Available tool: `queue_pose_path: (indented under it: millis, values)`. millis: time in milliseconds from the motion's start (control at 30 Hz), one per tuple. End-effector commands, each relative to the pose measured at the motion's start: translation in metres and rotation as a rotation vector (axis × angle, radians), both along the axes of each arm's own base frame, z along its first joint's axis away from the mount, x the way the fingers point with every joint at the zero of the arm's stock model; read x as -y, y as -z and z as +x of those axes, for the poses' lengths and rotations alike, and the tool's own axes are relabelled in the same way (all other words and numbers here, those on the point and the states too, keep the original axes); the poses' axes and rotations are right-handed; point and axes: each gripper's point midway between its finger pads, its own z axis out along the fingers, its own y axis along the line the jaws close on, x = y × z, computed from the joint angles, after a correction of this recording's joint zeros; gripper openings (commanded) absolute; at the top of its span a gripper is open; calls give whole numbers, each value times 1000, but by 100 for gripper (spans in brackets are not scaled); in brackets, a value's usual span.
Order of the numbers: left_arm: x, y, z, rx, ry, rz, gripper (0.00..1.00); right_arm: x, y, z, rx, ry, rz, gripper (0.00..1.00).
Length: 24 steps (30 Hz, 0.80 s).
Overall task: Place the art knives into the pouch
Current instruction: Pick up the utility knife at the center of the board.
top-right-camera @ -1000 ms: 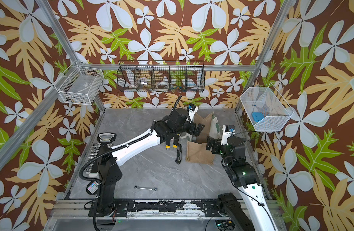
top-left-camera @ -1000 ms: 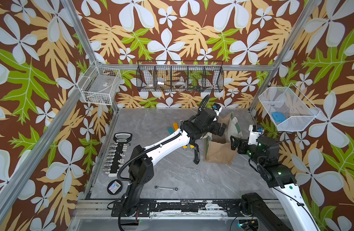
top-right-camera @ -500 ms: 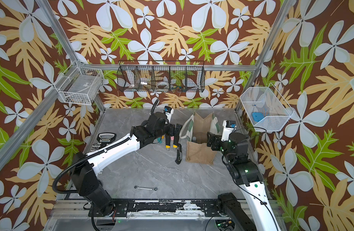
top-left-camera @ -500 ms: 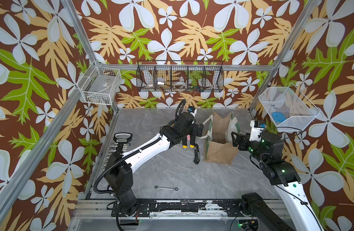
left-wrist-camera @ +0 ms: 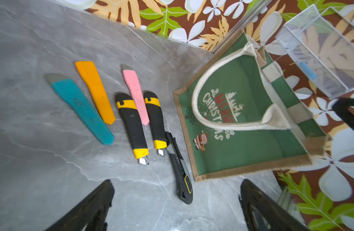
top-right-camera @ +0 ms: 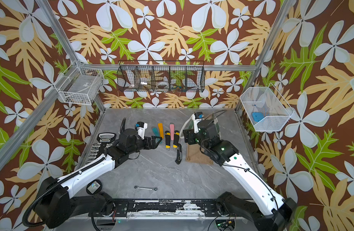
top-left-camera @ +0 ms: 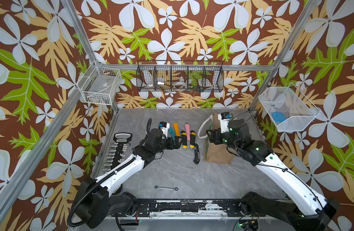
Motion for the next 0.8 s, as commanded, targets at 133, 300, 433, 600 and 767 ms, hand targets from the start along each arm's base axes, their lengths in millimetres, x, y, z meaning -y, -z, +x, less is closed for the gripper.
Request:
queue_pose_path:
  millis: [133,300,433,600,767]
  values:
    - [-16,-12,-28,23,20,-198,100,-70,22,18,-59,-118,-7,64]
    - [-28,1,-37,4,4,-217,100,-101,48,29,-134,-167,-2,54]
    - [-30,8,-40,-3,2,-223,100,-105,79,37,-198,-139,-30,49]
    - [-24,9,-43,-9,35,-282,100,-98,119,35,-273,-74,-43,46]
    - [-17,11,-46,-32,68,-327,100,-82,152,26,-340,-4,-77,46]
